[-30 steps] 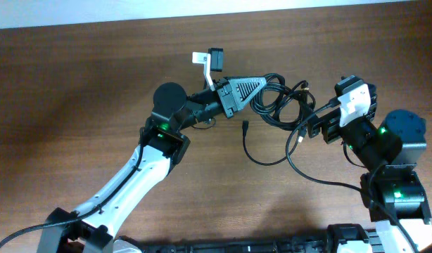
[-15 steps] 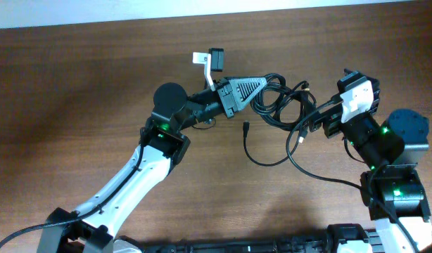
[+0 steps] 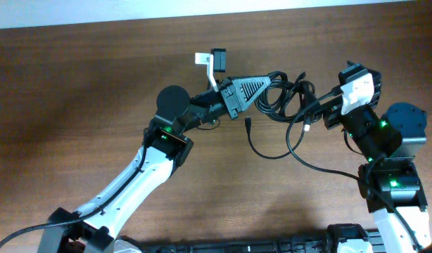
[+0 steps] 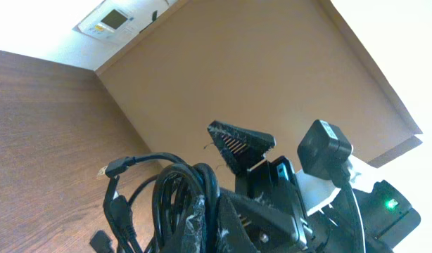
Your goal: Untangle cables
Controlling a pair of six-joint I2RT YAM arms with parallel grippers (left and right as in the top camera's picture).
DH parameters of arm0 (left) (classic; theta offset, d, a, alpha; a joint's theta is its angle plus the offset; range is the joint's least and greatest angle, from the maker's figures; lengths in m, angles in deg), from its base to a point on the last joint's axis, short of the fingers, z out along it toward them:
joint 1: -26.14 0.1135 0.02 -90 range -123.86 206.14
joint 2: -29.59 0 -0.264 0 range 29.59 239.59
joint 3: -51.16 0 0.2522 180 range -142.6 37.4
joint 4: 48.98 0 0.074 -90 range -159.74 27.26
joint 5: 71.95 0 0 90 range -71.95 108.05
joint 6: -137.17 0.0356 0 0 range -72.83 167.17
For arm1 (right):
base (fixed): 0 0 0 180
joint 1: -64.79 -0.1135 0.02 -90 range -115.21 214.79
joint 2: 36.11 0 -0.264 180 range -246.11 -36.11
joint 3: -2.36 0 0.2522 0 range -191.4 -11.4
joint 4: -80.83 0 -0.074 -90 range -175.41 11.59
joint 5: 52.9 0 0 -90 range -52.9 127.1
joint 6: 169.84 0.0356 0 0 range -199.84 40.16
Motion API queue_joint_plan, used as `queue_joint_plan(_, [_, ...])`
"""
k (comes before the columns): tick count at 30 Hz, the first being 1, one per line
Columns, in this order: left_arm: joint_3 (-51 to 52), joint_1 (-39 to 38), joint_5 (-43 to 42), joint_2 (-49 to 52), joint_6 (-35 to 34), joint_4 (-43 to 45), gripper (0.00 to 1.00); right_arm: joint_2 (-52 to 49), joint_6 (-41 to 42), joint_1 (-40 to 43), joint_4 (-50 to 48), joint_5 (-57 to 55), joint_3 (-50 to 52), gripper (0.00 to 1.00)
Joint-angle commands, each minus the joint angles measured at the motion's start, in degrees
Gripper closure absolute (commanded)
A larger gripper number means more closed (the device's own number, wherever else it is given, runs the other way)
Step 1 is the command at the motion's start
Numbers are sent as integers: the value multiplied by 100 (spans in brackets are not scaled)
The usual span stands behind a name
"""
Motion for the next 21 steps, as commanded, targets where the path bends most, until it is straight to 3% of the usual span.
queue_joint_plan(1, [-142, -70, -166, -109, -74, 72, 100, -219, -15, 33, -420, -199, -74, 1])
queue_joint_plan(5, [-142, -72, -151, -109, -74, 72, 100, -490, -13, 33, -892, -192, -74, 1])
queue_joint_plan(12, [-142, -7, -155, -109, 13, 44, 100, -457, -13, 33, -767, -197, -76, 1])
queue_joint_plan(21, [-142, 352, -197, -109, 37, -562, 100, 190, -81, 33, 116, -142, -74, 1])
